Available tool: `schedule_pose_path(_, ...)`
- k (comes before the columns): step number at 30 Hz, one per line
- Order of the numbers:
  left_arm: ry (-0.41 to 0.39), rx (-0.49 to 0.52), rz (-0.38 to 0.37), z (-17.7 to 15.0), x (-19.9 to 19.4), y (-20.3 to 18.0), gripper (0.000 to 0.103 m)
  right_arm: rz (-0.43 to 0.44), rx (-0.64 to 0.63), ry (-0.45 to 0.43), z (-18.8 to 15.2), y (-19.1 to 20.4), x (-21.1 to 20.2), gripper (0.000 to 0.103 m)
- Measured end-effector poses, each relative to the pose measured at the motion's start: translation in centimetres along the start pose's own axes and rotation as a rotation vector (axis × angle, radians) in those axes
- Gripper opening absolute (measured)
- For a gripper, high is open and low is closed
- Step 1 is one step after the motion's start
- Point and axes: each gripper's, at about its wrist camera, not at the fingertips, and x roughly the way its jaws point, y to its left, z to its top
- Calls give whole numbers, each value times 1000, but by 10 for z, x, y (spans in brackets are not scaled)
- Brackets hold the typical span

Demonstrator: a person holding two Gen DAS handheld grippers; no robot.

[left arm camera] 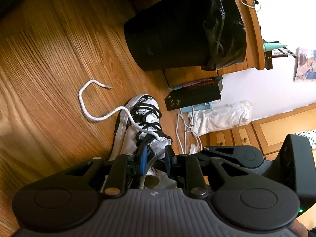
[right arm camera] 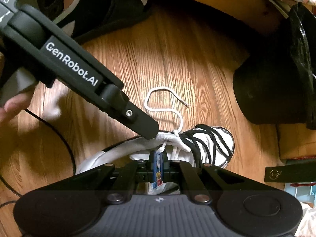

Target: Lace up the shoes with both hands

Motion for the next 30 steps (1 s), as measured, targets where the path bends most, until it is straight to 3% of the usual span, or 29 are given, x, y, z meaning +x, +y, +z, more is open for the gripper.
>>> schedule_pose_path(30,-29,-86,-16,4,0,11,22,-43,-63,36,7,1,7,4)
